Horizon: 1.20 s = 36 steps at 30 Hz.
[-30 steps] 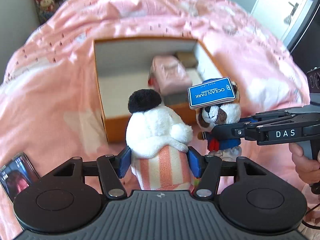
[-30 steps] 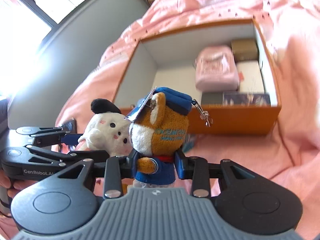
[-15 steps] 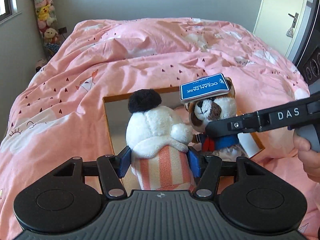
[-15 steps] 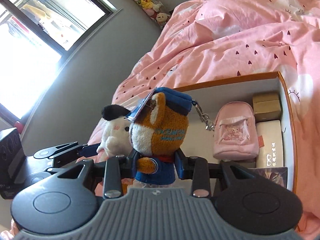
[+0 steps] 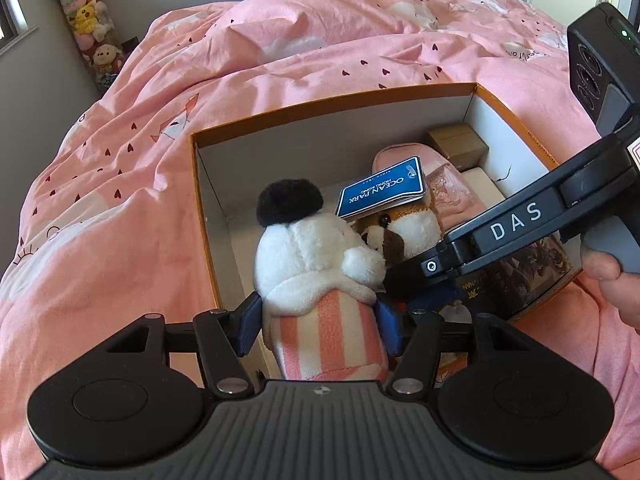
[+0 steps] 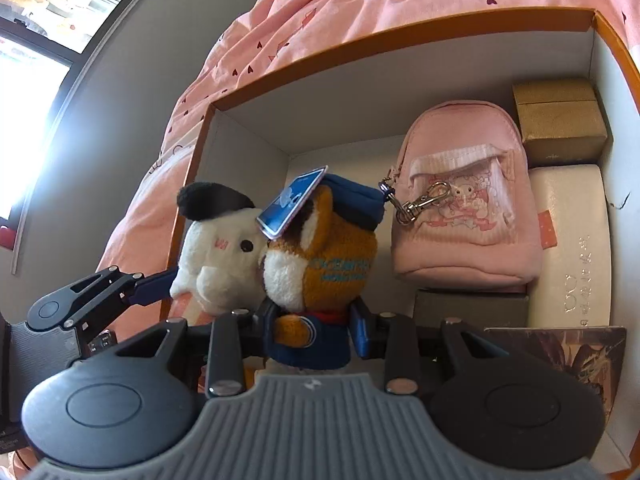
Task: Organize objects
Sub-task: 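Lift both plush toys and carry them over the shoebox with both grippers, then lower both plush toys into the shoebox beside the pink pouch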
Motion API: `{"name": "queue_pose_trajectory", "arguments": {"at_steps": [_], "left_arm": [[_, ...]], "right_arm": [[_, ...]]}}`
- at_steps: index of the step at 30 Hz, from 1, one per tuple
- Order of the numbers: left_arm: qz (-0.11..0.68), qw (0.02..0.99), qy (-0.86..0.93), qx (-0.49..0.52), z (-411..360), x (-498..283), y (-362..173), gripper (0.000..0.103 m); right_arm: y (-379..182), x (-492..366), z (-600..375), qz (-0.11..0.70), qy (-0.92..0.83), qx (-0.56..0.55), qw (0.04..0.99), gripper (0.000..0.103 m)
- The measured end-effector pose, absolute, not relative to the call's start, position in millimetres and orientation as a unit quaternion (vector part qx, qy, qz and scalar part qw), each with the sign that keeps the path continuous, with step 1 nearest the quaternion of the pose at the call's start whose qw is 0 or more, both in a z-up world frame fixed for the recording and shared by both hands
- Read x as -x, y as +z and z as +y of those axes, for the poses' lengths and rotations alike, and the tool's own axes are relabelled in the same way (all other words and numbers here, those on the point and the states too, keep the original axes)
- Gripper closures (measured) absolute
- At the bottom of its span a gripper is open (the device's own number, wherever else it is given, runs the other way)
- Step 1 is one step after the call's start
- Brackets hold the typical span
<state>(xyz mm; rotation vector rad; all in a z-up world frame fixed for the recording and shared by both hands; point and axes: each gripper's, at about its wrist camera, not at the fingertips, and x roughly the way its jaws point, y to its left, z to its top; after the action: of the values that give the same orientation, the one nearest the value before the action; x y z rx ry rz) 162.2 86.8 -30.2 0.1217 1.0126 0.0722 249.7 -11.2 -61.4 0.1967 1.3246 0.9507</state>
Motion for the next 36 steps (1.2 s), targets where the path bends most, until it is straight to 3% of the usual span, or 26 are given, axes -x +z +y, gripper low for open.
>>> {"name": "queue_pose_trajectory", "arguments": {"at_steps": [23,31,34,36], "left_arm": [[0.459,0.883,0.057,-0.074,77,-155,-42,0.030],[0.452,0.889,0.056,-0.044,85,-150,-33,0.054],[0.446,0.893,0.054,-0.032,86,-148,-29,0.060],[0.442,0.895,0.057,-0.030,84,-146,-27,0.062]], "right_arm": [[-81,-248,22,0.615,0.410,-0.014,0.673,0.061],[-68,-244,18,0.596,0.417,-0.001,0.686,0.058],[-61,-239,17,0.578,0.420,0.016,0.699,0.072],[-58,-237,17,0.572,0.423,0.022,0.703,0.075]]}}
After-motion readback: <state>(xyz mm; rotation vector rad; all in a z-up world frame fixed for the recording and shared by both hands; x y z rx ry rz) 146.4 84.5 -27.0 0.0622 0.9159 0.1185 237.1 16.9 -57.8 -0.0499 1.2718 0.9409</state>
